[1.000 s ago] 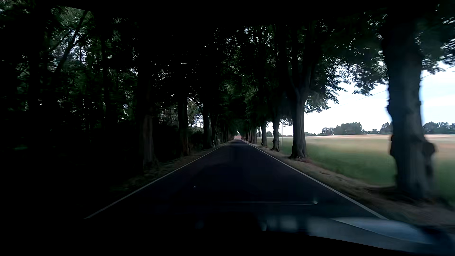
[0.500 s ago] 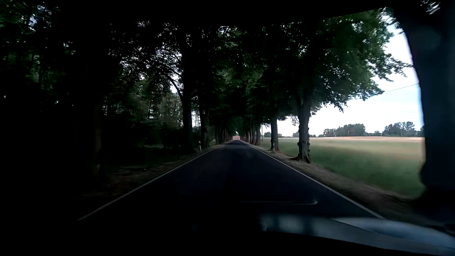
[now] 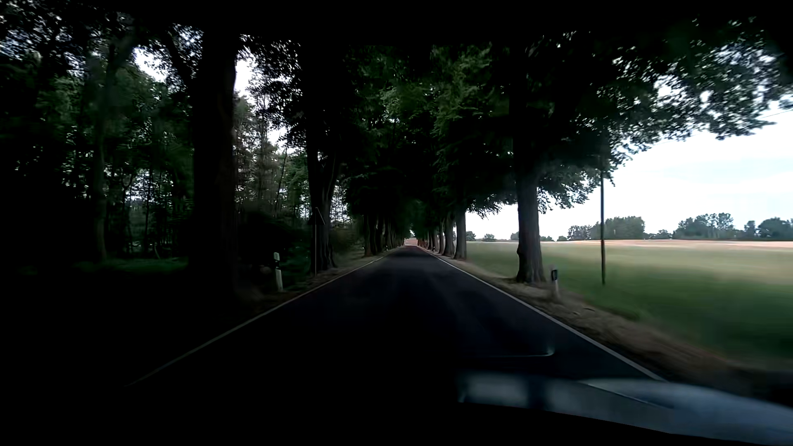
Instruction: Follow the waypoints while adhering to traffic rules and regulations
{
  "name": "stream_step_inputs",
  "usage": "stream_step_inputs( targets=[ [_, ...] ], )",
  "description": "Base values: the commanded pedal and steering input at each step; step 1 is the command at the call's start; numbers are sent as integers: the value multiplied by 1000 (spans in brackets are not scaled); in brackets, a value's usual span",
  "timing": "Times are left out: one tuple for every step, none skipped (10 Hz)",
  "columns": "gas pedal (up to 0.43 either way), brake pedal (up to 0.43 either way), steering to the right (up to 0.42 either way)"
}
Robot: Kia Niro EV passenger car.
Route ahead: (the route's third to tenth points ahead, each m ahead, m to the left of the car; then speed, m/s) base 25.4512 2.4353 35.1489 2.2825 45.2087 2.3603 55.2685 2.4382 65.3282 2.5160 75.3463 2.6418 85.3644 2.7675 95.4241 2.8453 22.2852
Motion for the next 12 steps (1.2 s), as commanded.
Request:
stream_step_inputs(
  targets=[
    [0, 0, 2],
    [0, 0, 2],
    [0, 0, 0],
    [0, 0, 0],
    [0, 6, 0],
    [0, 6, 1],
    [0, 6, 0],
    [0, 37, -1],
    [0, 49, -1],
    [0, 61, -1],
    [0, 73, -1],
    [0, 85, -3]
  ],
)
